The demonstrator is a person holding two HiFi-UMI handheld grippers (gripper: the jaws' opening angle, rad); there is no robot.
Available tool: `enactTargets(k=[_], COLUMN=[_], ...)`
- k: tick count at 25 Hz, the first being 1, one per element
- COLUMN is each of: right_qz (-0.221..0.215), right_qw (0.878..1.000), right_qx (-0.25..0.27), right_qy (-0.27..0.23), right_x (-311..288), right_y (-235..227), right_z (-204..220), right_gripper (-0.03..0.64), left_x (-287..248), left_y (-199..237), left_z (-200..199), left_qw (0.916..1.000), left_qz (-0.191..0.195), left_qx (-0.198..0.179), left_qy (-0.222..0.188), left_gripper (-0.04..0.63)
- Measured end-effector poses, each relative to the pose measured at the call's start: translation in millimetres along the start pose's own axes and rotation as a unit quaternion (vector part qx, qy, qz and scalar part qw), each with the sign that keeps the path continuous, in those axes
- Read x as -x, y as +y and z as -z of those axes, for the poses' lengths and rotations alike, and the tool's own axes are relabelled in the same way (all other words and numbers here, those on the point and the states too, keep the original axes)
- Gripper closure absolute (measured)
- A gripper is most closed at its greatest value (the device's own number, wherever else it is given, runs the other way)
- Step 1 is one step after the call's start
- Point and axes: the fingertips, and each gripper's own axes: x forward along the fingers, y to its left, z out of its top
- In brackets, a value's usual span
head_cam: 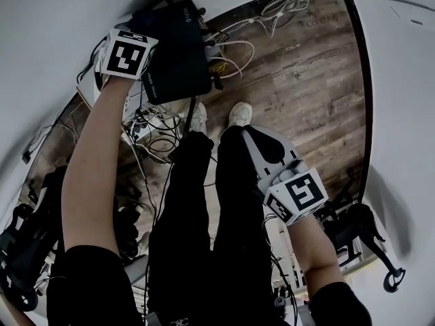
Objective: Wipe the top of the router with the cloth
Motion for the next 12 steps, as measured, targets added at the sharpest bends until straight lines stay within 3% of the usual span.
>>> enactTargets(k=[3, 7, 10, 12], right_qz=[-0.002, -0.008, -0.012, -0.012], right_qw=[1.000, 1.000, 1.000, 1.000], right_qx=[-0.002, -0.002, 0.006, 0.012], right_qy=[0.003, 0.001, 0.001, -0.003], right_x=[-0.1, -0.7, -0.2, 3.2], right_y=[1.1, 8.4, 13.6, 17.8], right_z=[4.0, 5.8, 5.2, 0.5], right_gripper=[0.617, 0.617, 0.617, 0.617], left_x=[-3.4, 0.7, 25.4, 50.9], left_y=[9.6, 10.9, 12.8, 11.9], left_z=[-5.2, -9.8, -18.4, -22.1], left_qw=[0.9987, 0.9977, 0.9946, 0.9876], left_qz=[-0.031, -0.039, -0.044, -0.043], left_qx=[0.041, 0.053, 0.070, 0.094], left_qy=[-0.007, -0.013, -0.063, -0.118], left_gripper=[0.538, 0.538, 0.538, 0.538])
